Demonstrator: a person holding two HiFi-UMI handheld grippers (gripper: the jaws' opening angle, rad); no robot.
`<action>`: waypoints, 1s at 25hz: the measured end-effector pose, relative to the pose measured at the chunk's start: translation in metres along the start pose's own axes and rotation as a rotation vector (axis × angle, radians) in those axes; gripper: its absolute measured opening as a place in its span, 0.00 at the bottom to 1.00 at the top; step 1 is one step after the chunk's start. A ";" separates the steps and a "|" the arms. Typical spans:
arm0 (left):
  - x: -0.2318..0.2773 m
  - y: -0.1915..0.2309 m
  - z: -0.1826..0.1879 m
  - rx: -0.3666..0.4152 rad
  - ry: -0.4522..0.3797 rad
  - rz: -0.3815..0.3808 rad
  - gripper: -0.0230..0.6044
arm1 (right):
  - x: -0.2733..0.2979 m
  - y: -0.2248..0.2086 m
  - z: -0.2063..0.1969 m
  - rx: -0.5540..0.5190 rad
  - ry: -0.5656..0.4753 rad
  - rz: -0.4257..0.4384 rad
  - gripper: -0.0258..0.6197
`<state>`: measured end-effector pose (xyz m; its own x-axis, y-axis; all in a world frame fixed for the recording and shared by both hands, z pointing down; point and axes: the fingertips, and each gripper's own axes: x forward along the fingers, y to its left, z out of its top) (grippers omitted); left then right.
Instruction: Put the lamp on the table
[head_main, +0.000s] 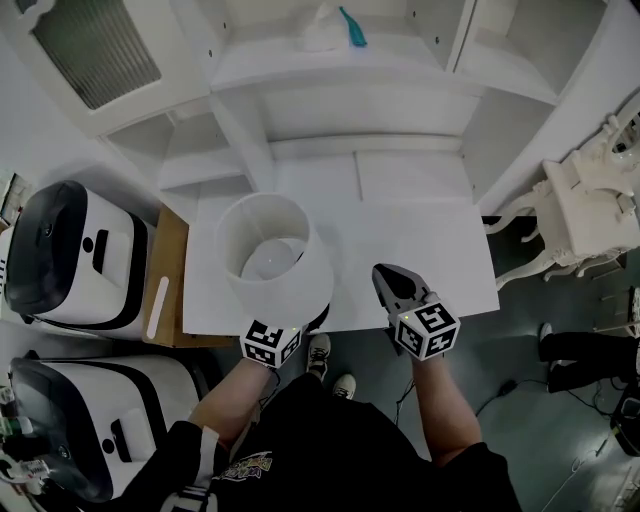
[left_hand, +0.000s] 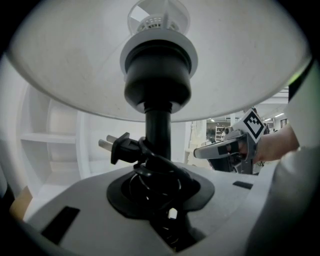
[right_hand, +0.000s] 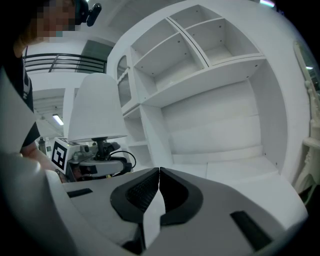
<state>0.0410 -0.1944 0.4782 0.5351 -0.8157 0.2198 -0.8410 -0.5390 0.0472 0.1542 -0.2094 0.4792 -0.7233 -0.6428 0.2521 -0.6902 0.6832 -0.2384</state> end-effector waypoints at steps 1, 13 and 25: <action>0.005 0.004 0.000 0.001 -0.001 0.000 0.22 | 0.004 -0.003 -0.001 0.005 0.005 -0.001 0.08; 0.056 0.048 -0.005 0.004 0.006 -0.004 0.22 | 0.044 -0.037 -0.010 0.049 0.049 -0.027 0.08; 0.101 0.084 -0.014 -0.015 0.010 -0.019 0.22 | 0.083 -0.056 -0.022 0.093 0.080 -0.042 0.08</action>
<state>0.0234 -0.3191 0.5181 0.5505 -0.8031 0.2280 -0.8316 -0.5514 0.0658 0.1334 -0.2939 0.5342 -0.6928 -0.6376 0.3368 -0.7210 0.6189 -0.3115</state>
